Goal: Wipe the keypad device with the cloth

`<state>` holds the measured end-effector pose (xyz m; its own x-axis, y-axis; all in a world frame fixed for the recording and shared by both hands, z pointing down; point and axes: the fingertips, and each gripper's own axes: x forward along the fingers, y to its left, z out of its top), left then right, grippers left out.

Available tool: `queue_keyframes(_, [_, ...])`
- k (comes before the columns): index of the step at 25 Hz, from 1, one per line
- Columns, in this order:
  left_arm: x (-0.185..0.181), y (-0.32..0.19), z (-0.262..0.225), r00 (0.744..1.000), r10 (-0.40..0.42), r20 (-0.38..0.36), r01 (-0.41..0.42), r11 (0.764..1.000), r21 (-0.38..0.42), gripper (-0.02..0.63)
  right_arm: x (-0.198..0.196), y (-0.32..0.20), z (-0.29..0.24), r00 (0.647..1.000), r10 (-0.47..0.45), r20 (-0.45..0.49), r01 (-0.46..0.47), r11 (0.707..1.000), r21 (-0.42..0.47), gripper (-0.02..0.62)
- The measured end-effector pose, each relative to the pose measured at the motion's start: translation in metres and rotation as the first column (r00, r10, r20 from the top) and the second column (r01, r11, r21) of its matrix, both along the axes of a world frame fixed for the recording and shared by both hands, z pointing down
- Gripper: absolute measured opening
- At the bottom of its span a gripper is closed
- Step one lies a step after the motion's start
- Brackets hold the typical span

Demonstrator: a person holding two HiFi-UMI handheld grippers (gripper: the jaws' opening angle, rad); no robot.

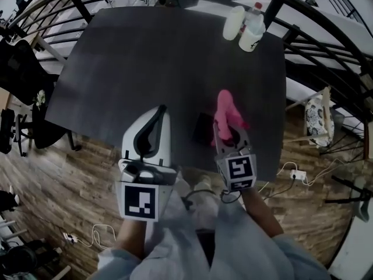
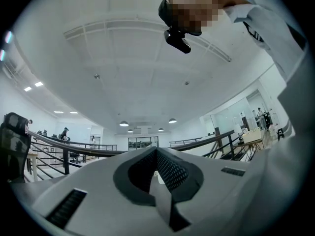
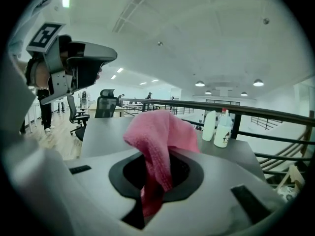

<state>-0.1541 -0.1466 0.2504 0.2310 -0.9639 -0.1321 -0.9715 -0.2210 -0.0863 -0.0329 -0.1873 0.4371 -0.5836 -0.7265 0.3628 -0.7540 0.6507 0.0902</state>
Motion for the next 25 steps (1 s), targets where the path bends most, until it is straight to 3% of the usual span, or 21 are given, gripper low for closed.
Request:
queue_keyframes(7, [-0.017, 0.002, 0.001, 0.999, -0.036, 0.006, 0.036, 0.999, -0.006, 0.003, -0.047, 0.004, 0.024, 0.996, -0.091, -0.002, 0.091, 0.995, -0.033, 0.040])
queue_keyframes(13, [-0.021, 0.002, 0.003, 0.999, -0.042, 0.004, 0.042, 0.999, -0.013, 0.003, -0.062, 0.027, 0.055, 0.982, -0.178, -0.055, 0.173, 0.981, -0.087, 0.040])
queue_keyframes(19, [-0.019, -0.001, 0.003, 0.999, -0.037, 0.006, 0.037, 0.999, -0.011, 0.003, -0.057, 0.050, 0.076, 0.965, -0.239, -0.107, 0.224, 0.965, -0.135, 0.041])
queue_keyframes(25, [-0.014, -0.003, 0.000, 1.000, -0.024, 0.005, 0.024, 1.000, -0.004, 0.003, -0.031, 0.065, 0.088, 0.968, -0.221, -0.123, 0.197, 0.964, -0.179, 0.040])
